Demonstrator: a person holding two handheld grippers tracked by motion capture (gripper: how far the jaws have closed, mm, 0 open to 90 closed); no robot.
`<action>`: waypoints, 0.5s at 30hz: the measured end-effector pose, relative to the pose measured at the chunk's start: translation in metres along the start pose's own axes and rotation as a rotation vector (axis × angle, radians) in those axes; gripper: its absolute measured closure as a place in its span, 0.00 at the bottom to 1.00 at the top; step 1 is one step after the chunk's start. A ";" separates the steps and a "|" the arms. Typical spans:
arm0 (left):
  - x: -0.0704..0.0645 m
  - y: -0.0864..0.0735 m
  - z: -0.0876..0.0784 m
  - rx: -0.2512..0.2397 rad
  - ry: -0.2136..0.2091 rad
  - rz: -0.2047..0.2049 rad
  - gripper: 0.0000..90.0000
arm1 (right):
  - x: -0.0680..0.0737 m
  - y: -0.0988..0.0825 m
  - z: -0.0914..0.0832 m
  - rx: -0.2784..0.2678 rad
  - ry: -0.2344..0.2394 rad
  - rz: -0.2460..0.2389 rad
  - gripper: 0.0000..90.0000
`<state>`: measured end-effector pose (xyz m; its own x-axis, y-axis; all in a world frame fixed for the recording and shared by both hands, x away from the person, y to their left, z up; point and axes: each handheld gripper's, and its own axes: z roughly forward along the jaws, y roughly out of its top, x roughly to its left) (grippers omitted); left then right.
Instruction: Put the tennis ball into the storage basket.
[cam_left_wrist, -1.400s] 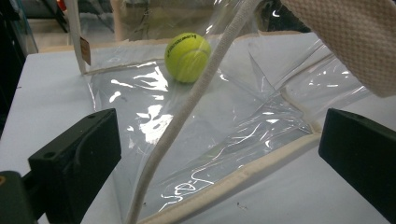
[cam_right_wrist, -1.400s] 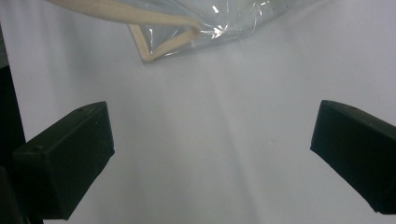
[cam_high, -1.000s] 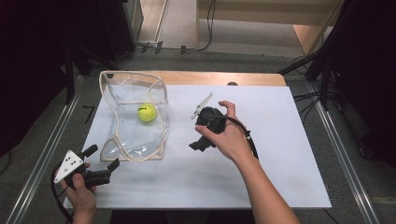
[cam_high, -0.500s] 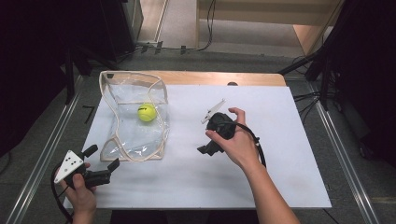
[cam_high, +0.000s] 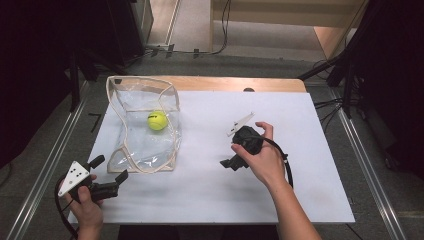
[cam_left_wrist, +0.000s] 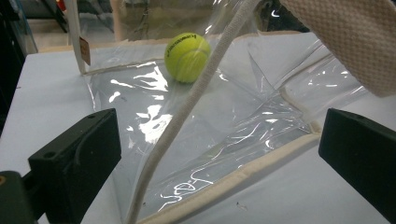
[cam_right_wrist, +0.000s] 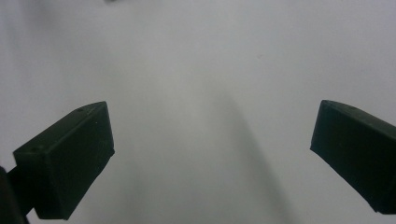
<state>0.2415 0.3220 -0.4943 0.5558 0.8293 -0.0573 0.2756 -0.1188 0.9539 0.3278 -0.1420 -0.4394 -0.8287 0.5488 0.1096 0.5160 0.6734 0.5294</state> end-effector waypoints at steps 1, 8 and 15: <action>0.000 0.000 0.000 0.000 0.000 0.000 0.00 | 0.000 -0.002 0.000 -0.001 -0.001 0.004 0.00; 0.000 0.000 0.000 0.004 0.000 0.004 0.00 | -0.004 -0.017 -0.003 -0.019 -0.012 0.025 0.00; 0.000 0.000 0.000 0.001 0.001 -0.001 0.00 | -0.007 -0.032 -0.007 -0.038 -0.030 0.045 0.00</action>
<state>0.2414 0.3220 -0.4944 0.5543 0.8303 -0.0579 0.2769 -0.1183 0.9536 0.3153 -0.1710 -0.4508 -0.7976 0.5933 0.1092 0.5438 0.6288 0.5558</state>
